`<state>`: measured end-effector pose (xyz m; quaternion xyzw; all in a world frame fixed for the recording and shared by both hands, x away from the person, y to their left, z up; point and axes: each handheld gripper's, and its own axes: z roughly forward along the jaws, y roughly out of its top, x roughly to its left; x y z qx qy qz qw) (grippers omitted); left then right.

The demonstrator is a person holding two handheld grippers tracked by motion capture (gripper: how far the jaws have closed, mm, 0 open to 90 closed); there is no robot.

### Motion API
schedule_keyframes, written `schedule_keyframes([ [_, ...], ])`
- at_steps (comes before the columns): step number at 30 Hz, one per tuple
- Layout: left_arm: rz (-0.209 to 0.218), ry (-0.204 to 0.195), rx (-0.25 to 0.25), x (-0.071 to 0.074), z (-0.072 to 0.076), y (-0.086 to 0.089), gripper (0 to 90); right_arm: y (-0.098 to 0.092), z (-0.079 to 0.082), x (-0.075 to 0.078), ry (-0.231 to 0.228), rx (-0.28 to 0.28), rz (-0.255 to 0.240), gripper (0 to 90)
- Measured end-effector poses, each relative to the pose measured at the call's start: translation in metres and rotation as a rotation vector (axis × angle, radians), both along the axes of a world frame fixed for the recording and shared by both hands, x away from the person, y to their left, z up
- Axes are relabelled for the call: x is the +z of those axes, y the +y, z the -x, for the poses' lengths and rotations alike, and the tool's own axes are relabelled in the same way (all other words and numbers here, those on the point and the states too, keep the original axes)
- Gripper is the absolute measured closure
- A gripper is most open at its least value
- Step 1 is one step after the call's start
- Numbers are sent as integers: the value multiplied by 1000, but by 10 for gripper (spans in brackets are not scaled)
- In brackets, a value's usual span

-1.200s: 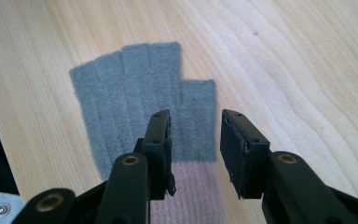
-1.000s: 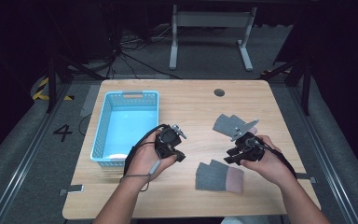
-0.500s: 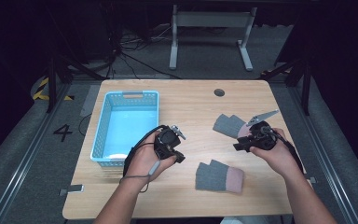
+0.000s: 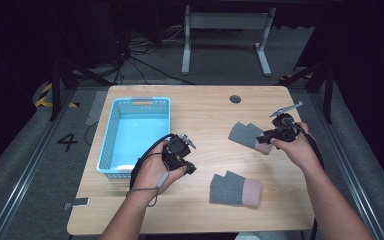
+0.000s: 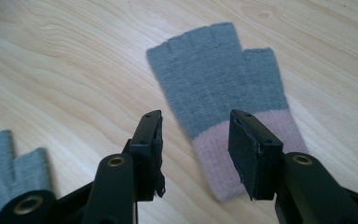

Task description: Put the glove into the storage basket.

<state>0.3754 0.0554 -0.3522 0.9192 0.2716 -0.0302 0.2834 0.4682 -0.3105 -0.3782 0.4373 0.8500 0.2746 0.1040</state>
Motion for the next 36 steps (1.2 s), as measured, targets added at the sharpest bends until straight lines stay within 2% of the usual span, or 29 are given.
schedule_keyframes([
  [10,5,-2,-1,1,-1,1,831,-2,-24,-7,33,-62,6,535],
  [19,7,1,3,1,-1,1,829,4,-40,-16,52,-43,91,527],
  [26,8,2,0,1,0,3,829,11,-46,-20,70,-42,121,529],
  [32,14,4,7,2,1,4,828,14,-52,-27,76,-40,136,486],
  [36,15,8,5,2,0,4,824,16,-57,-34,118,-27,157,468],
])
